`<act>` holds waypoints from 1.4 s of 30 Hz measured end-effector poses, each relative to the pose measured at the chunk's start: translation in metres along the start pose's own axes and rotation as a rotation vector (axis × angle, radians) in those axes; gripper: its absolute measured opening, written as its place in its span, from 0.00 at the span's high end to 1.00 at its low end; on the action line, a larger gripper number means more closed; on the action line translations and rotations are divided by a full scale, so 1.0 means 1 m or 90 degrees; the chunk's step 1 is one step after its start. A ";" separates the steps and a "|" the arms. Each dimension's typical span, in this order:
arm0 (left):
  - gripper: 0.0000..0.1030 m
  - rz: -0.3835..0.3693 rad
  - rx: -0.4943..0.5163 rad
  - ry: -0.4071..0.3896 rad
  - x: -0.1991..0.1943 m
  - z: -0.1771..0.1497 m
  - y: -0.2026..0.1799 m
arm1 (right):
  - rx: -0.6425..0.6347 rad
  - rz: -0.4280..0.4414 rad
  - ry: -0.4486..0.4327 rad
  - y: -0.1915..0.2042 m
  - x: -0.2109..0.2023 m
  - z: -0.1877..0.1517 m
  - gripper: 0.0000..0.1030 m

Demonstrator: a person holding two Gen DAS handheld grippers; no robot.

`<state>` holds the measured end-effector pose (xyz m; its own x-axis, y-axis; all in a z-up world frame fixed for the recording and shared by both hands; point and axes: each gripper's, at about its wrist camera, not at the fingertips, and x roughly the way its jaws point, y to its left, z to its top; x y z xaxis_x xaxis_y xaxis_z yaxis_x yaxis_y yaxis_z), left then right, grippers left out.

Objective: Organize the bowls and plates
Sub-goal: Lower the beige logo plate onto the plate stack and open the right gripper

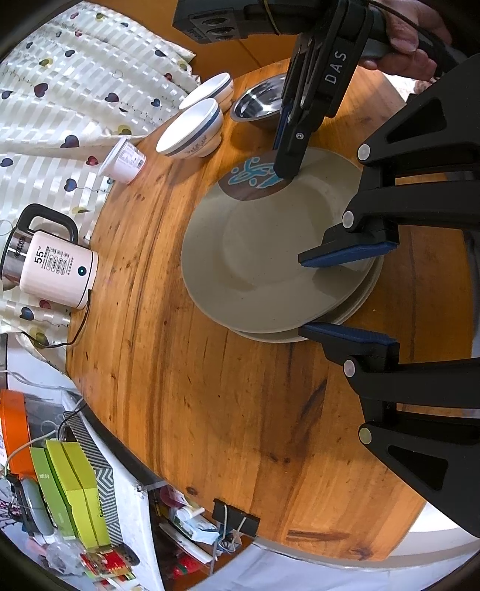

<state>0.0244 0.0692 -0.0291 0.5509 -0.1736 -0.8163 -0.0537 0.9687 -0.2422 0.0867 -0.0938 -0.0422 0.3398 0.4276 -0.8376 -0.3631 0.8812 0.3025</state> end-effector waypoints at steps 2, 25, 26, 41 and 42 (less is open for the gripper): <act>0.69 0.000 0.000 0.000 0.000 0.000 0.000 | -0.004 -0.003 -0.001 0.001 0.000 0.000 0.73; 0.69 0.016 -0.004 -0.014 -0.003 -0.003 0.002 | -0.026 -0.022 -0.011 0.003 -0.001 -0.001 0.71; 0.69 0.016 -0.004 -0.015 -0.003 -0.002 0.003 | -0.025 -0.023 -0.012 0.003 -0.001 -0.001 0.71; 0.69 0.013 -0.007 -0.008 0.003 0.000 0.006 | -0.038 -0.013 -0.017 0.003 -0.002 0.000 0.74; 0.69 0.011 -0.009 -0.008 0.003 0.000 0.006 | -0.039 -0.013 -0.018 0.004 -0.002 0.000 0.74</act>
<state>0.0255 0.0743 -0.0329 0.5603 -0.1545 -0.8138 -0.0747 0.9690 -0.2354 0.0848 -0.0910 -0.0397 0.3713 0.4162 -0.8300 -0.4081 0.8761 0.2568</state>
